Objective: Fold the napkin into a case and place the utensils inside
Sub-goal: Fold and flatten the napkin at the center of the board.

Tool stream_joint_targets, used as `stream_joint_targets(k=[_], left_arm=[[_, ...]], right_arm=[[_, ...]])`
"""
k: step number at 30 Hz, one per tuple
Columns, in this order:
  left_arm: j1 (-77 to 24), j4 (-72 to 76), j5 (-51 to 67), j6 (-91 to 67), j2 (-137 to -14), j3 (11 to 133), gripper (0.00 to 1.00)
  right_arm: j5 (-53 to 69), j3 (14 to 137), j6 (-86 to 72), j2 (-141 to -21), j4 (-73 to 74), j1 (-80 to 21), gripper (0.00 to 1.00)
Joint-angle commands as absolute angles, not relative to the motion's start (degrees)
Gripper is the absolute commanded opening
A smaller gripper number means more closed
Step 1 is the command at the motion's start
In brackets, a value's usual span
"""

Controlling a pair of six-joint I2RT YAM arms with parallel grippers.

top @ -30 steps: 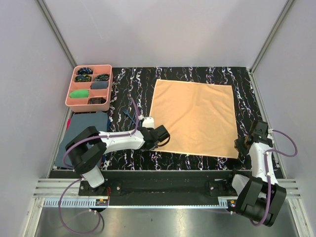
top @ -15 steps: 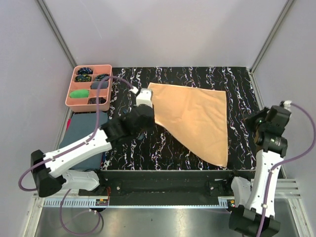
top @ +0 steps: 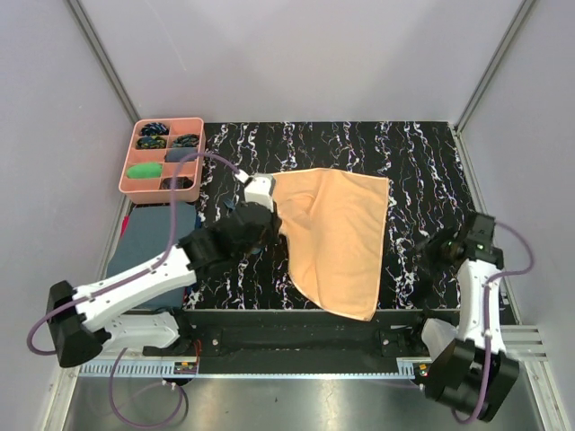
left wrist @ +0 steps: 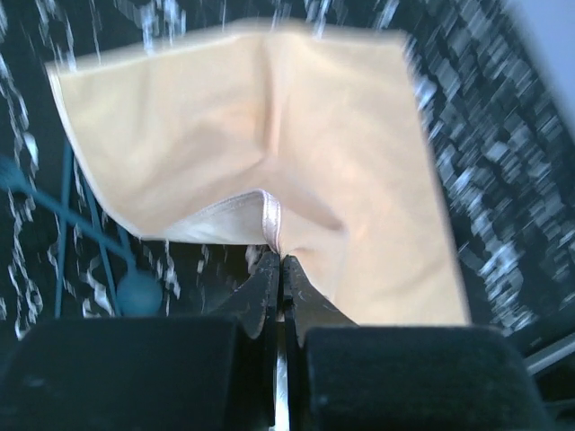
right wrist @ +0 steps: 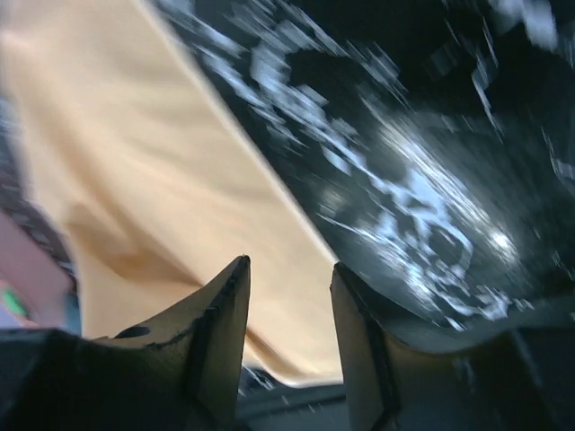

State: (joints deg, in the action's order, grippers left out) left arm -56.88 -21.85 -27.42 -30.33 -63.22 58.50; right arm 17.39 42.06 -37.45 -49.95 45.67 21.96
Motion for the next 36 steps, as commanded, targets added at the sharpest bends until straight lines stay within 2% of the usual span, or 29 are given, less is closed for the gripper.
stream_joint_targets(k=[1,5,10,15,22,25,29,33,36], left_arm=[[-56.8,-17.4,-23.3,-34.2,-66.0,52.6,0.0],[-56.8,-17.2,-23.4,-33.4,-68.6,51.7,0.0],[-56.6,-17.1,-22.4,-33.3,-74.1,54.0,0.0],[-55.6,-17.3,-20.5,-34.4,-79.8,56.7,0.0],[-48.8,-20.5,-16.7,-37.6,-88.3,63.7,0.0],[-44.9,-23.5,-15.6,-38.9,-92.9,69.1,0.0],[-41.8,-28.5,-15.8,-38.5,-98.2,77.5,0.0],[-40.3,-32.0,-17.2,-35.9,-101.0,85.0,0.0],[-40.3,-32.3,-15.4,-36.4,-99.9,84.6,0.0]], right_arm=[[23.1,35.3,-37.3,-51.8,46.4,18.8,0.5],[20.1,37.3,-42.3,-57.5,34.4,7.2,0.48],[17.9,43.0,-41.8,-76.3,25.4,-2.6,0.54],[15.2,50.3,-39.9,-89.9,21.5,-4.6,0.54],[9.2,59.4,-37.4,-101.4,20.9,-4.3,0.55],[7.2,65.5,-36.2,-107.5,21.9,-4.2,0.57],[4.3,80.5,-33.3,-117.4,27.3,-2.8,0.59],[-2.7,93.9,-27.9,-120.8,37.3,-2.5,0.71],[-8.2,94.1,-27.7,-114.8,44.4,-2.5,0.93]])
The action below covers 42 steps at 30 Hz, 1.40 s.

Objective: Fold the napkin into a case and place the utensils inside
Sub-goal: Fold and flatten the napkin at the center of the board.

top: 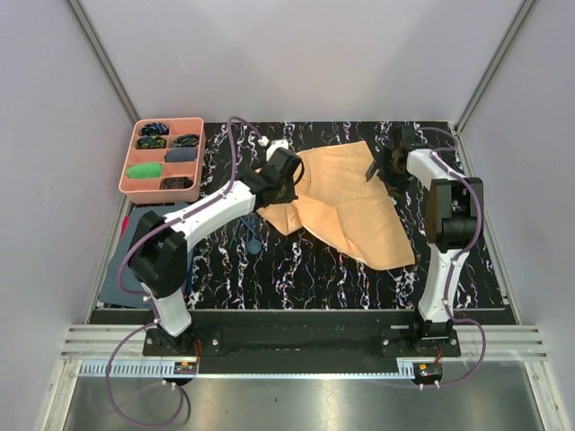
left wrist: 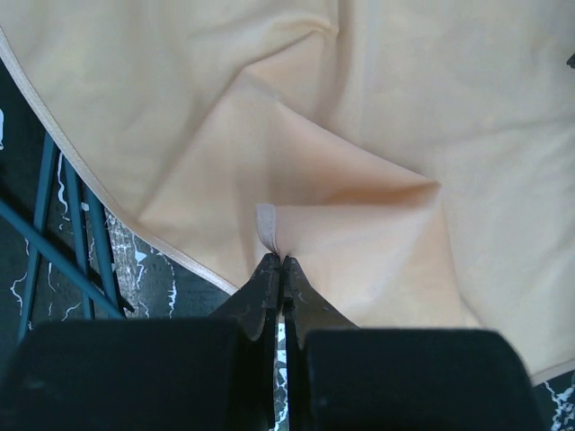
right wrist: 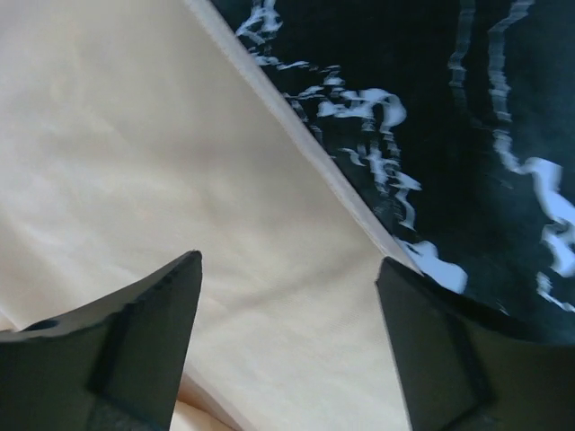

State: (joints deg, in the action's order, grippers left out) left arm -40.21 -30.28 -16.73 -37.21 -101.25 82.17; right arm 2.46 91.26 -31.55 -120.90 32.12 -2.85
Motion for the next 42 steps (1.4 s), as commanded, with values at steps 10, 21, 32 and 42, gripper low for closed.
stream_joint_targets(k=[10,21,32,42], left_arm=[[-44.7,-29.5,-13.0,-38.9,-94.3,75.5,0.0],[-46.0,-27.0,-13.1,-38.7,-89.5,68.8,0.0],[-46.3,-26.2,-13.7,-38.7,-88.3,66.7,0.0],[-46.4,-25.2,-13.9,-38.3,-87.4,66.0,0.0]], right_arm=[[-3.1,50.3,-36.4,-78.6,44.0,7.8,0.98],[-2.1,40.6,-38.7,-74.2,35.9,10.0,0.65],[-4.6,38.9,-41.2,-75.8,33.9,10.0,0.48],[-3.4,37.4,-44.4,-78.8,33.1,10.0,0.45]])
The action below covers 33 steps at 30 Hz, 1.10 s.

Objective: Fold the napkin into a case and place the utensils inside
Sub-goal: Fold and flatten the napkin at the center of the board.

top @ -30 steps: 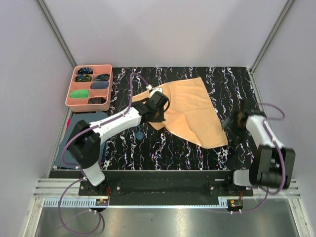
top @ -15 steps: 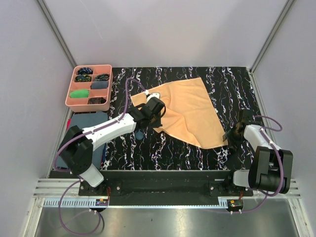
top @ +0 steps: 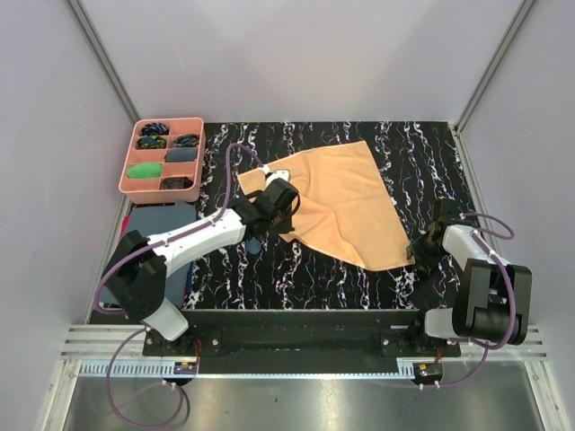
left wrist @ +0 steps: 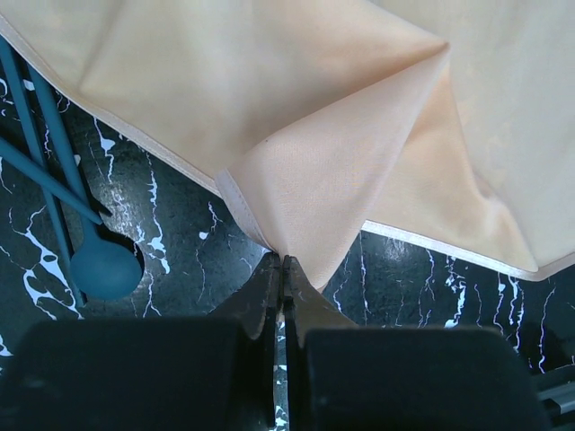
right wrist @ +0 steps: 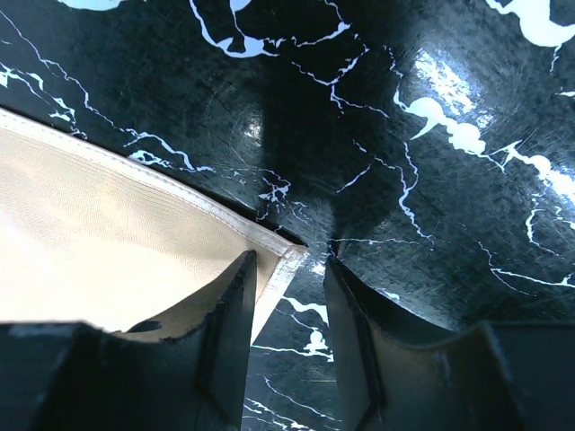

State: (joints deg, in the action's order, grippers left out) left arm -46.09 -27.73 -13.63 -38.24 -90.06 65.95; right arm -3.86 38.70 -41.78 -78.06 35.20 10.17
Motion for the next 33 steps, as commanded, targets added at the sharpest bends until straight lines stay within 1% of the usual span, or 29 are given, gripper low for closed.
stream_joint_targets(k=[1,3,5,6,7,9,10,11,12,13,15,20,25,28,31,33], left_arm=[[-46.4,-25.2,-13.9,-38.3,-87.4,66.1,0.0],[-46.4,-25.2,-13.5,-38.4,-87.1,65.9,0.0],[-46.3,-25.2,-13.4,-38.1,-86.6,65.6,0.0],[-46.3,-25.2,-13.6,-38.1,-86.3,65.4,0.0],[-46.3,-25.3,-13.9,-38.1,-85.5,65.2,0.0],[-46.3,-25.2,-14.9,-38.1,-84.6,64.6,0.0],[-46.3,-25.2,-15.2,-37.7,-83.8,64.3,0.0],[-46.3,-25.2,-15.6,-37.3,-83.4,64.4,0.0],[-46.3,-25.4,-15.6,-36.8,-83.1,64.4,0.0],[-46.1,-25.5,-15.7,-35.9,-82.3,64.7,0.0],[-46.0,-25.6,-15.7,-34.9,-81.4,65.6,0.0],[-45.7,-25.5,-14.3,-30.7,-77.4,70.3,0.0],[-45.7,-25.0,-9.2,-25.2,-71.9,79.2,0.0],[-46.2,-24.6,-4.9,-22.6,-67.0,83.0,0.0],[-46.9,-23.0,1.4,-20.8,-60.1,83.7,0.0],[-47.7,-21.5,3.2,-20.0,-54.4,82.7,0.0]], right_arm=[[-3.3,36.7,-44.5,-79.7,32.2,9.9,0.45],[-3.4,37.3,-44.9,-81.0,32.0,10.0,0.43],[-3.4,37.9,-45.7,-82.3,32.1,10.0,0.4],[-3.5,38.1,-45.8,-82.5,32.0,10.0,0.36],[-4.0,38.4,-45.8,-82.5,31.7,10.0,0.28],[-4.6,38.4,-45.5,-82.3,30.2,10.0,0.18],[-4.1,38.6,-45.2,-81.4,30.0,10.0,0.1],[-4.1,38.9,-44.2,-80.8,30.1,10.0,0.07],[-4.4,39.4,-43.6,-79.9,30.5,10.0,0.02],[-4.7,40.5,-42.9,-77.5,31.2,10.0,0.0],[-6.2,41.7,-40.6,-74.2,33.4,10.0,0.0],[-8.7,50.5,-36.9,-58.2,39.1,10.0,0.0],[-13.6,67.0,-34.9,-43.9,44.7,10.0,0.0],[-15.7,77.1,-34.0,-38.5,48.9,10.0,0.0],[-16.7,85.5,-32.7,-33.6,52.7,10.0,0.0],[-16.6,90.0,-32.5,-30.5,54.0,10.0,0.0]])
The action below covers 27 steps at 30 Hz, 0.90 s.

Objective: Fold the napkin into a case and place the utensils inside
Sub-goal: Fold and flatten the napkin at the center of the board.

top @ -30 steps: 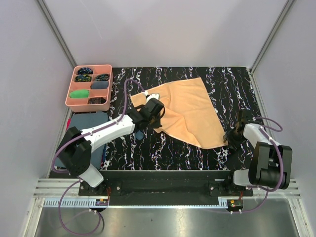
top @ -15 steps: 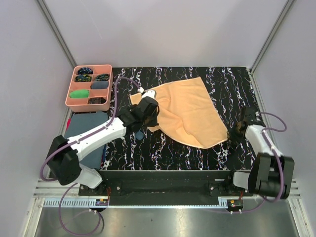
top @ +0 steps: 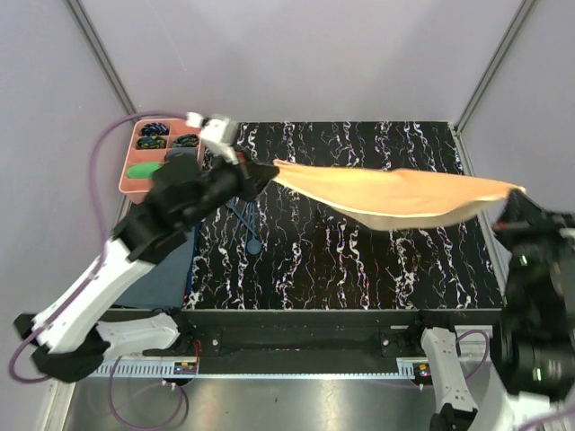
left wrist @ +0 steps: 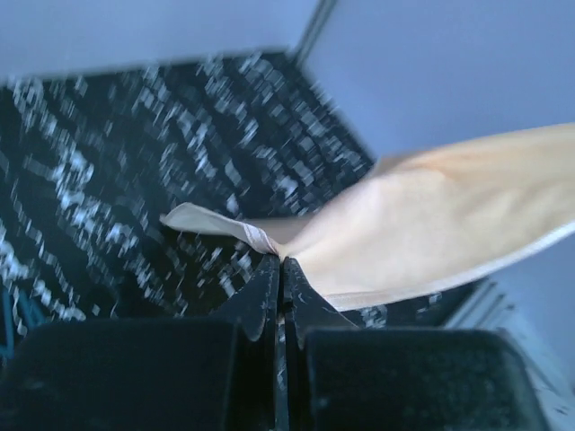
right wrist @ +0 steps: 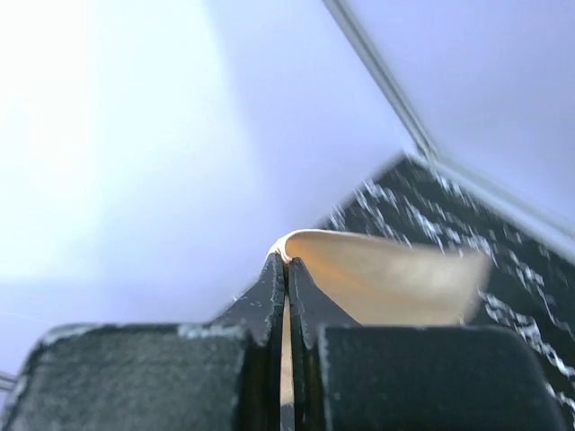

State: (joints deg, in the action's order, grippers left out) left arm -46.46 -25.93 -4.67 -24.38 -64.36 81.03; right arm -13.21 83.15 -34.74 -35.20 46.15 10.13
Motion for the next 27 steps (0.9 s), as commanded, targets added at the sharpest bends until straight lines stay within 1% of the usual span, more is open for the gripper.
stream_joint_targets(k=[1,4,7,10,11,12,13,16,17,18,19,20,22,23,24,26,27], left_arm=[[-48.1,-20.5,5.1,-19.9,-52.8,81.7,0.0],[-48.2,-19.8,7.5,-20.0,-47.6,80.6,0.0],[-48.2,-19.5,8.5,-21.4,-46.0,80.2,0.0],[-48.3,-19.7,5.4,-23.0,-48.0,79.9,0.0],[-48.2,-20.0,0.7,-23.5,-49.0,79.9,0.0],[-48.2,-20.6,-3.3,-25.2,-51.7,80.6,0.0],[-48.2,-23.2,-11.2,-25.9,-53.5,81.6,0.0],[-45.8,-29.0,-20.2,-28.2,-63.3,87.9,0.0],[-44.3,-29.0,-19.5,-28.6,-68.4,89.2,0.0],[-41.3,-28.7,-19.1,-29.6,-71.0,91.3,0.0],[-40.1,-28.6,-19.4,-30.6,-73.6,92.4,0.0],[-38.9,-28.4,-19.5,-31.5,-78.8,93.9,0.0],[-36.7,-25.9,-19.6,-31.1,-84.0,97.1,0.0],[-36.0,-25.1,-19.1,-31.0,-89.4,98.3,0.0],[-34.6,-24.2,-18.5,-30.7,-92.3,101.1,0.0],[-33.1,-23.6,-16.9,-31.0,-99.4,104.1,0.0],[-31.8,-20.2,-16.5,-30.7,-101.5,105.1,0.0]], right_arm=[[-16.4,91.3,-32.0,-29.7,55.0,10.0,0.0],[-16.3,94.6,-31.6,-27.3,57.5,10.0,0.0],[-16.3,94.1,-32.0,-26.1,57.6,10.0,0.0],[-17.9,90.1,-32.3,-25.8,54.2,10.0,0.0],[-19.2,88.9,-32.3,-26.4,53.3,10.0,0.0],[-19.7,86.8,-32.2,-28.2,52.3,10.0,0.0],[-20.1,85.6,-31.8,-29.5,50.3,10.0,0.0],[-22.4,80.1,-31.3,-35.6,44.3,10.0,0.0],[-22.9,78.8,-31.5,-37.4,42.5,10.0,0.0],[-22.7,76.3,-31.3,-41.3,40.2,10.0,0.0],[-22.2,75.3,-30.5,-43.7,35.5,10.0,0.0],[-22.1,73.9,-30.2,-46.2,33.5,10.0,0.0],[-22.6,72.0,-28.6,-53.7,26.2,10.0,0.0],[-23.3,70.7,-27.9,-56.1,23.5,10.0,0.0],[-23.4,70.1,-27.1,-61.3,20.6,10.0,0.0],[-23.2,70.0,-24.9,-66.9,13.3,10.0,0.0],[-22.8,70.7,-23.9,-72.6,10.4,10.0,0.0]])
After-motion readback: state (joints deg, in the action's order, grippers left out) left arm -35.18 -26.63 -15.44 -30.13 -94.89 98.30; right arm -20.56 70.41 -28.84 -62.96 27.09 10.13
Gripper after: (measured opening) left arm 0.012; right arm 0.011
